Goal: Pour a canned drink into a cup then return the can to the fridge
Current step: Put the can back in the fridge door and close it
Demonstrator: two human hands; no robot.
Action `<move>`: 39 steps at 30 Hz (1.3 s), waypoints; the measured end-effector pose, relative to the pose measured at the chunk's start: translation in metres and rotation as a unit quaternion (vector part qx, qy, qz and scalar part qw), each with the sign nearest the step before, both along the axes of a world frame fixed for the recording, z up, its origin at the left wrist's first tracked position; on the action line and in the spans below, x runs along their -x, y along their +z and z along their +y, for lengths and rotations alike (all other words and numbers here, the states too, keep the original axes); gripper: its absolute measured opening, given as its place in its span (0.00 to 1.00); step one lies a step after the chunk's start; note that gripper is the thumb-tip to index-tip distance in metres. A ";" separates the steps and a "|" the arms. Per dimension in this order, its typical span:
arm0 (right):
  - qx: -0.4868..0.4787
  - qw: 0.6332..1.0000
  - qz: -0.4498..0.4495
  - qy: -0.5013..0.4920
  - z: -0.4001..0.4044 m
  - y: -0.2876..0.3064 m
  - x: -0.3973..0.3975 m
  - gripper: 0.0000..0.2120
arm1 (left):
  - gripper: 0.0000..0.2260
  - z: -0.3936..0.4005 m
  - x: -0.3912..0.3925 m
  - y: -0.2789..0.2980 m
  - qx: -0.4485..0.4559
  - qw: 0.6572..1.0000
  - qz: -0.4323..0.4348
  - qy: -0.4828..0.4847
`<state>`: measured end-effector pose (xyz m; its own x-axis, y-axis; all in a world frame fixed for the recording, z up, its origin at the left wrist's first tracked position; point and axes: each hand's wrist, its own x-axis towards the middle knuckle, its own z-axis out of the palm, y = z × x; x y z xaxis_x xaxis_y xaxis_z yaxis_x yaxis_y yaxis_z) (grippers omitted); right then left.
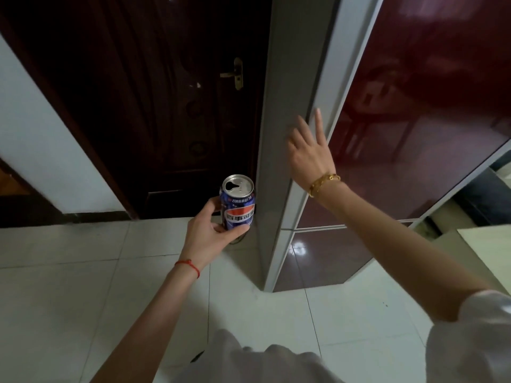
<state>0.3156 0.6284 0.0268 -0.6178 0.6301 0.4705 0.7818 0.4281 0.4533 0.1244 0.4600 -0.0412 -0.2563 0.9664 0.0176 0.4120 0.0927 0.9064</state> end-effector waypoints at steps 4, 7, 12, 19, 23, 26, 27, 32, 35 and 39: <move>0.030 0.993 -0.070 -0.086 0.000 0.004 0.004 0.11 | 0.31 0.002 0.012 -0.001 0.008 1.000 -0.002 -0.022; 0.064 0.983 -0.090 -0.150 -0.003 0.005 0.014 0.13 | 0.31 0.002 0.022 -0.002 0.013 0.999 0.002 -0.038; 0.078 0.973 -0.089 -0.200 -0.005 0.005 0.026 0.14 | 0.31 0.002 0.034 -0.004 0.021 0.998 -0.014 -0.056; -0.053 0.985 -0.013 -0.163 -0.069 -0.016 -0.010 0.15 | 0.27 0.005 0.043 -0.001 -0.006 0.994 -0.042 -0.096; -0.084 0.975 0.002 -0.206 -0.112 -0.036 -0.051 0.23 | 0.28 0.007 0.031 0.000 -0.017 0.990 -0.036 -0.138; -0.115 0.965 0.034 -0.235 -0.146 -0.044 -0.075 0.30 | 0.30 0.007 0.015 0.001 -0.022 0.981 -0.025 -0.189; -0.133 0.960 0.049 -0.241 -0.157 -0.045 -0.082 0.31 | 0.32 0.008 0.007 0.002 -0.024 0.978 -0.016 -0.208; -0.199 0.928 0.156 -0.274 -0.201 -0.042 -0.115 0.34 | 0.29 0.010 -0.043 0.024 -0.027 0.953 -0.036 -0.299; -0.197 0.897 0.210 -0.336 -0.224 -0.042 -0.134 0.35 | 0.28 0.012 -0.073 0.035 -0.038 0.934 -0.053 -0.350; -0.193 0.868 0.257 -0.378 -0.249 -0.044 -0.161 0.37 | 0.27 0.011 -0.114 0.049 -0.073 0.922 -0.040 -0.379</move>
<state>0.4766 0.3792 -0.0177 0.2566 0.4981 0.8282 0.9149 -0.4015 -0.0420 0.2383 0.4710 0.0074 0.4846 0.8578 0.1713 0.2402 -0.3188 0.9169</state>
